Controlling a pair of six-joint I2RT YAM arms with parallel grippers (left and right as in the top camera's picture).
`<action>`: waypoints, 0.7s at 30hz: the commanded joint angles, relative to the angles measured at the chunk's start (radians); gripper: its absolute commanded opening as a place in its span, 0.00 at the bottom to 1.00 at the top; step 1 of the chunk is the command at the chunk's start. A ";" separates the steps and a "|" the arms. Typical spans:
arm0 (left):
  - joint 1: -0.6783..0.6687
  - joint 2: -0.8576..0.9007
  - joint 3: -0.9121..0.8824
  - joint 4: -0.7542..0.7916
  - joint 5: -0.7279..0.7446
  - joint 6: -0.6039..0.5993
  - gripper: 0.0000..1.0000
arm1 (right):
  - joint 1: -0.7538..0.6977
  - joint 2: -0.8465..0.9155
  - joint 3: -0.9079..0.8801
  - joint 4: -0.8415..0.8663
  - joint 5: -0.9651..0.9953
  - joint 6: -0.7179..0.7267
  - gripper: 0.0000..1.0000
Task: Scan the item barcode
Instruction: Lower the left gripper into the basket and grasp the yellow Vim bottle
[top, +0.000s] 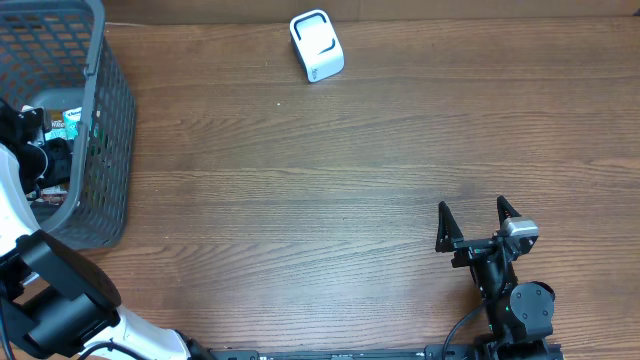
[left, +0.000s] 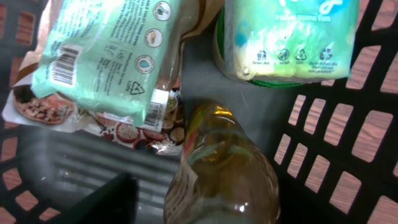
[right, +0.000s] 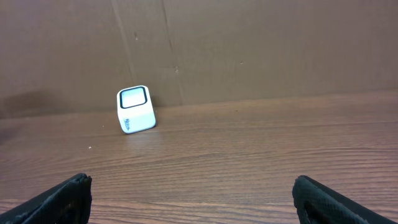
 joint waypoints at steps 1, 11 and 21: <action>0.003 0.024 0.018 0.002 0.024 0.013 0.61 | -0.003 -0.007 -0.011 0.006 -0.005 -0.004 1.00; 0.003 0.028 0.018 0.023 0.024 -0.056 0.40 | -0.003 -0.007 -0.011 0.006 -0.005 -0.005 1.00; 0.003 0.029 0.014 0.023 0.047 -0.066 0.70 | -0.003 -0.007 -0.011 0.006 -0.005 -0.004 1.00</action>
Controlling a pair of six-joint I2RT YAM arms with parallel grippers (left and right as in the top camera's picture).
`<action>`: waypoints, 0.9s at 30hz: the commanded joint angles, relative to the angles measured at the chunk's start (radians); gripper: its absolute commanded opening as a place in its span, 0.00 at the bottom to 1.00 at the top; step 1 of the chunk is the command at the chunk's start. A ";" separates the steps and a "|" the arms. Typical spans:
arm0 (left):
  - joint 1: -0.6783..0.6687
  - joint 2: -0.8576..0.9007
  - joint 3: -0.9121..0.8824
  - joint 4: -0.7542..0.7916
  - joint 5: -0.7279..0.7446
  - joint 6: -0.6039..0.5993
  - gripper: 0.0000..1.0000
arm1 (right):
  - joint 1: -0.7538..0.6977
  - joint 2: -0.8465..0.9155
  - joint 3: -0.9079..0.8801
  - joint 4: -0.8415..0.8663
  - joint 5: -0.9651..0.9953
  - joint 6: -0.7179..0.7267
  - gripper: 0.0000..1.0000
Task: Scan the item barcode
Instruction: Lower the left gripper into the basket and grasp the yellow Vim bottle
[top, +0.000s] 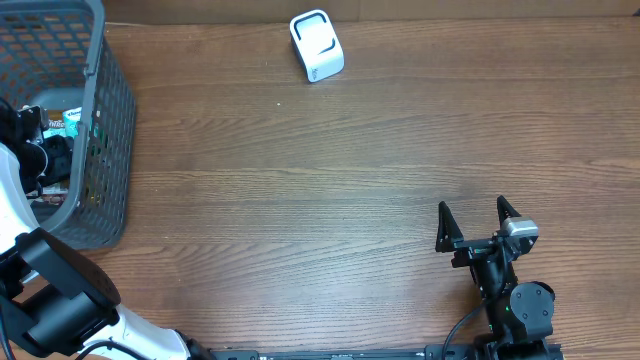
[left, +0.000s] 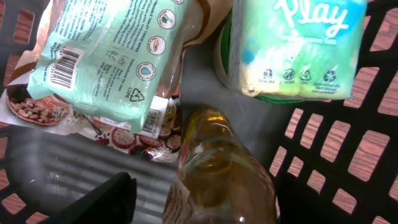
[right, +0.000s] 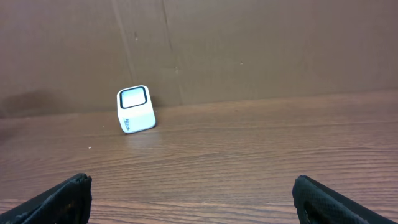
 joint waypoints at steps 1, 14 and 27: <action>0.003 0.020 0.013 0.001 0.034 -0.008 0.71 | -0.003 -0.007 -0.011 0.006 -0.005 -0.005 1.00; 0.002 0.020 -0.051 0.035 0.033 -0.011 0.49 | -0.003 -0.007 -0.011 0.006 -0.005 -0.004 1.00; 0.003 0.002 0.031 0.015 0.033 -0.023 0.27 | -0.003 -0.007 -0.011 0.006 -0.005 -0.004 1.00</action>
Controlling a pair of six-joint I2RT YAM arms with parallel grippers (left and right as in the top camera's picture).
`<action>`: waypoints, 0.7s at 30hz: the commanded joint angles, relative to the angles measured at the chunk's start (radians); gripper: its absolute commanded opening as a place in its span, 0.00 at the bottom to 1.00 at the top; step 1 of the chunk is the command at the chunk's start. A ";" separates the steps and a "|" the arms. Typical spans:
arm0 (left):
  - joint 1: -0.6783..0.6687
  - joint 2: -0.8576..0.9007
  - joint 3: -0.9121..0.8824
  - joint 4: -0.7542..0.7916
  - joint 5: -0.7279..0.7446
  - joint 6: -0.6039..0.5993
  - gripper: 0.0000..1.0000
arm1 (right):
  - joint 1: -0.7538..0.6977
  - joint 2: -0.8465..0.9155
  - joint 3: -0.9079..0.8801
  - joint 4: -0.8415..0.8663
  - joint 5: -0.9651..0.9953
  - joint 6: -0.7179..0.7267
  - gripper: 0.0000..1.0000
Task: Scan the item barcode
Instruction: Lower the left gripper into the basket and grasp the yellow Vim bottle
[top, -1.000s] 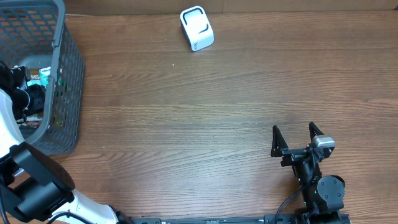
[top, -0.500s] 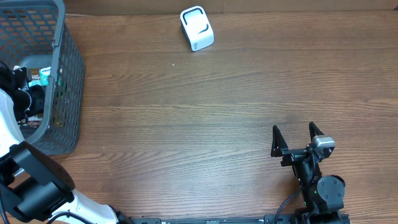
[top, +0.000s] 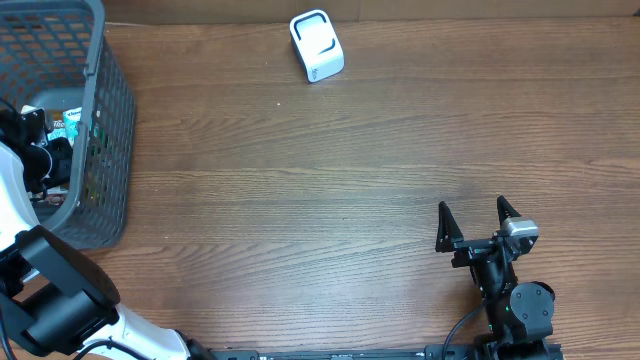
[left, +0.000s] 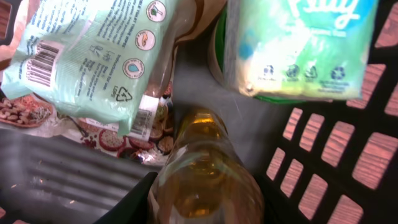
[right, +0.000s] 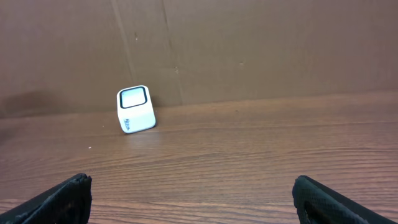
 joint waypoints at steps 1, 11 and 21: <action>0.003 -0.008 0.072 -0.014 0.015 -0.016 0.27 | -0.003 -0.007 -0.011 0.006 -0.005 -0.004 1.00; 0.003 -0.097 0.109 -0.009 0.015 -0.048 0.26 | -0.003 -0.007 -0.011 0.006 -0.005 -0.005 1.00; 0.003 -0.116 0.109 -0.003 0.011 -0.057 0.26 | -0.003 -0.007 -0.011 0.006 -0.005 -0.004 1.00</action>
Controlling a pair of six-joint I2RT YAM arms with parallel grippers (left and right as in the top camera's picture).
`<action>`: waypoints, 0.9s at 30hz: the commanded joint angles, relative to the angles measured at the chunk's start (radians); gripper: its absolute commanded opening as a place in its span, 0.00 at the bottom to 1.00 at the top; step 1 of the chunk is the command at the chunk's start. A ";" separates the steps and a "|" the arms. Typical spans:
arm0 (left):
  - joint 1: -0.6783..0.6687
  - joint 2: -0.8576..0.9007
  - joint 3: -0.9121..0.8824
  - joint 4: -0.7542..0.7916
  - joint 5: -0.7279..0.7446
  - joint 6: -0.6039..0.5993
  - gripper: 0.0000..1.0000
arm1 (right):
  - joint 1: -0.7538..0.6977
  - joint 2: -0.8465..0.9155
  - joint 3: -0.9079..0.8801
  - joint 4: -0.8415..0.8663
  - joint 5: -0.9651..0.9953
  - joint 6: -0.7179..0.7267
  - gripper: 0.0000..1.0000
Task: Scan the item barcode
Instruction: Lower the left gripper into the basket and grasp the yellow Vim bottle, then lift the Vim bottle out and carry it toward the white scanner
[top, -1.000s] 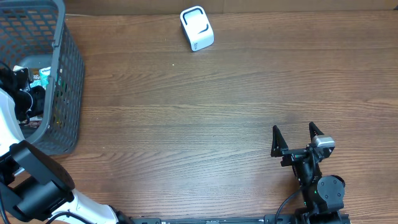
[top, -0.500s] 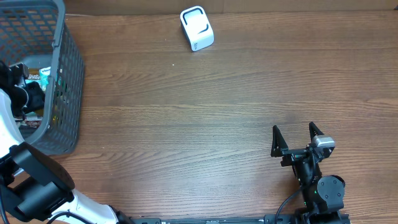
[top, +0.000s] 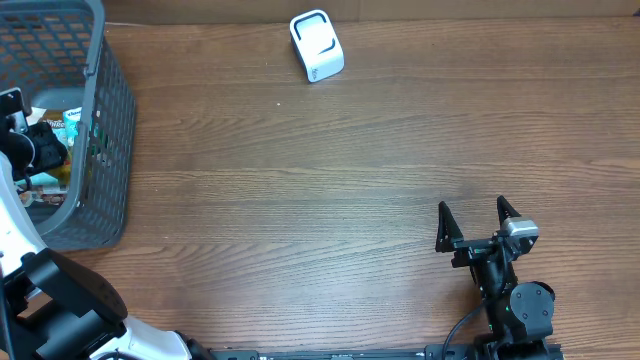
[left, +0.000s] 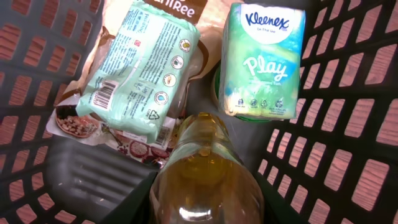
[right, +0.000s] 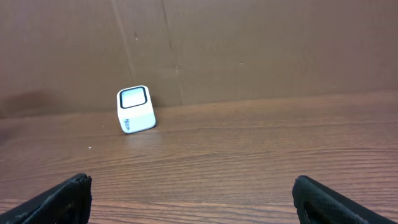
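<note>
My left gripper (left: 206, 198) is shut on a clear bottle of amber liquid (left: 205, 152), holding it above the other goods inside the grey basket (top: 104, 120); dark fingers (left: 138, 198) press both its sides. In the overhead view the left gripper (top: 38, 146) sits inside the basket at the far left. The white barcode scanner (top: 317, 45) stands at the table's back edge, also seen from the right wrist (right: 135, 109). My right gripper (top: 478, 226) rests open near the front right, nothing between its fingers (right: 68, 196).
Below the bottle in the basket lie a mint-green packet with a barcode (left: 144, 71), a Kleenex tissue pack (left: 264, 62) and a brown printed bag (left: 74, 121). Basket walls (left: 348, 124) surround the left gripper. Wooden table (top: 350, 180) stretches between basket, scanner and right arm.
The left gripper has risen with the bottle in it: the packets below look smaller and more of the basket walls shows. The right arm has not moved.
At first the left gripper stood open around the bottle lying low in the basket, one finger apart from it. Then both fingers were closed against the bottle. Now the bottle is held higher over the basket's contents. The right gripper stayed open throughout.
</note>
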 joint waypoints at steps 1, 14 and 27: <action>0.003 -0.037 0.036 0.013 0.011 -0.029 0.26 | -0.003 -0.007 -0.011 0.006 -0.005 -0.004 1.00; 0.003 -0.275 0.039 0.216 0.011 -0.104 0.26 | -0.003 -0.007 -0.011 0.006 -0.005 -0.005 1.00; -0.009 -0.549 0.039 0.385 0.267 -0.256 0.25 | -0.003 -0.007 -0.011 0.006 -0.005 -0.004 1.00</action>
